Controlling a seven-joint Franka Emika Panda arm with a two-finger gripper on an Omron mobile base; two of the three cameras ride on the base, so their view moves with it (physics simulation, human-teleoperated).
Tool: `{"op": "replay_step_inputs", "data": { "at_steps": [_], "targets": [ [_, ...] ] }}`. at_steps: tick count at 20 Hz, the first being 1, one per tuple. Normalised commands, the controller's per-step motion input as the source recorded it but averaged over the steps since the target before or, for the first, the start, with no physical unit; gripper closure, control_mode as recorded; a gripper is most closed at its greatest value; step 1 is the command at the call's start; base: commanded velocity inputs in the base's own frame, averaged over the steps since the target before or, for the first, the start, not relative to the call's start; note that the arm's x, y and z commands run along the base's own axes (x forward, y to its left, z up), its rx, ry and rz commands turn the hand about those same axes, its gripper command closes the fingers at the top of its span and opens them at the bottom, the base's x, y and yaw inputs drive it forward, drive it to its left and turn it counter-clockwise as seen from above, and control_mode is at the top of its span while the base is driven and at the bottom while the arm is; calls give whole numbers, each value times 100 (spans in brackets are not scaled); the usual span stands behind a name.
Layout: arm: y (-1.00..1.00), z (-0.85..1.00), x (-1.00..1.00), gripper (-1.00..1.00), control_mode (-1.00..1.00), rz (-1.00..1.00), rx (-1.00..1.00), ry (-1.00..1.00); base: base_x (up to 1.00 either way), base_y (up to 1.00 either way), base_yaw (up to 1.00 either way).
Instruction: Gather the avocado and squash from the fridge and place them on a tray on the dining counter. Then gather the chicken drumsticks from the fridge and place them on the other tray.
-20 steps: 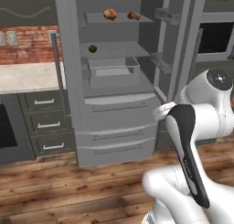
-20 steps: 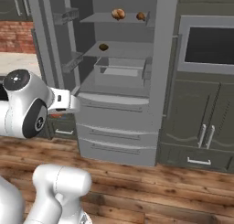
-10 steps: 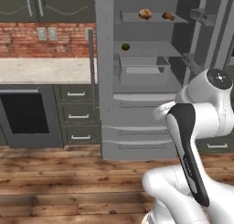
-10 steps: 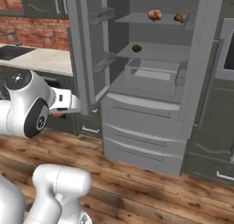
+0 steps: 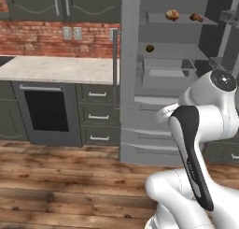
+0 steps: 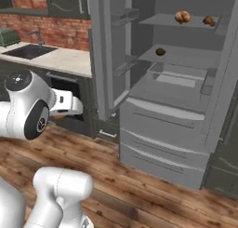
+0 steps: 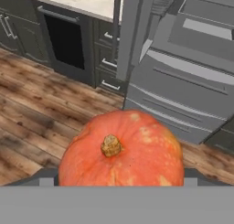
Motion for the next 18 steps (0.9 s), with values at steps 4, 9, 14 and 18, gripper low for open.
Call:
{"op": "replay_step_inputs", "data": {
  "at_steps": [4,9,14,18],
  "targets": [
    [0,0,0,100,100,0,0,0,-55,42,46],
    [0,0,0,100,100,0,0,0,-20,51,50],
    [0,0,0,100,100,0,0,0,0,34,51],
    [0,0,0,100,100,0,0,0,0,28,47]
  ]
}}
